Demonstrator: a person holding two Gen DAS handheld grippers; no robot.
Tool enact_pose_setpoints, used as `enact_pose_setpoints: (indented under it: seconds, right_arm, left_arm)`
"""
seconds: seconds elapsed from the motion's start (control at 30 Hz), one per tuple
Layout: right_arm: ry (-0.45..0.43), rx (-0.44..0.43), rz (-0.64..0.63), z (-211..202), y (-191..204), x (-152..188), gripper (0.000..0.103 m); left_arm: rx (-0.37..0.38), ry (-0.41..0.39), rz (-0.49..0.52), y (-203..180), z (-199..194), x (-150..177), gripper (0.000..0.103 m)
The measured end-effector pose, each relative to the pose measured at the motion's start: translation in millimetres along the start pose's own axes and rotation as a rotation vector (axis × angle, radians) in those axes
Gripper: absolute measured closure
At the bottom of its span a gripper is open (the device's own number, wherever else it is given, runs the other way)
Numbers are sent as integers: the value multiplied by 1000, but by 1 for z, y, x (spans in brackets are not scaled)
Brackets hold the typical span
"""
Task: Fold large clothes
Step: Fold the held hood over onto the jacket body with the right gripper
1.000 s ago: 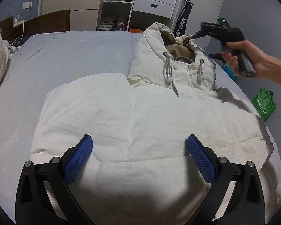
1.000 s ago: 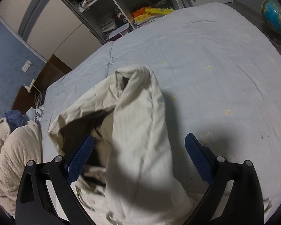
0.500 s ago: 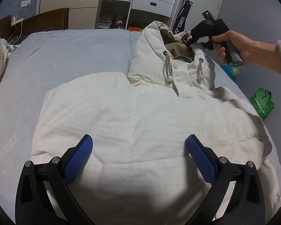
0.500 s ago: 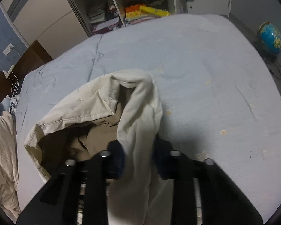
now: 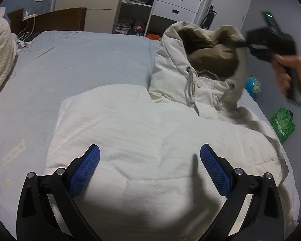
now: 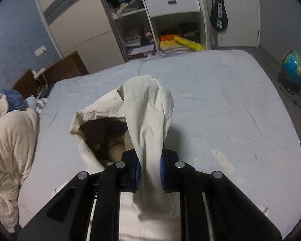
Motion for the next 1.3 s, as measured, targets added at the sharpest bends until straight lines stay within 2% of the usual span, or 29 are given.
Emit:
enact_pose_setpoints:
  seconds: [0.2, 0.3, 0.43, 0.57, 0.83, 0.97, 1.1, 1.2, 1.3]
  right_arm:
    - [-56, 22, -53, -48, 11, 69, 90]
    - [-75, 3, -29, -66, 11, 102, 91]
    - [-73, -24, 38, -75, 2, 140, 91]
    - [-47, -18, 50, -76, -4, 176, 91]
    - [-15, 44, -17, -75, -12, 240, 91]
    - [-10, 66, -62, -74, -13, 258, 91]
    - [-19, 106, -163, -73, -6, 267, 91]
    - [-20, 152, -269, -70, 0, 271, 91]
    - [-21, 160, -306, -73, 1, 274, 89]
  left_arm:
    - [-19, -38, -42, 9, -6, -4, 7]
    - [-28, -44, -42, 9, -7, -6, 7]
    - [-55, -77, -15, 8, -12, -7, 7]
    - [-79, -98, 13, 1, -24, -5, 7]
    - [-83, -155, 65, -19, -69, 6, 7]
    - [-58, -153, 119, -40, -76, 13, 7]
    - [-23, -144, 165, -61, -80, 13, 7]
    - [-3, -151, 205, -79, -84, 7, 7]
    - [8, -168, 243, -95, -88, -6, 7]
Point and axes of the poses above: each gripper's, at about its wrist camera, not at the fingertips, and z roughly the way its jaws point, y to its left, x to its underside, the point moved 2 cm from there along z, roughly the way its jaws point, and after that the axes turned 8 degrees about y, right-handed, at the moved point
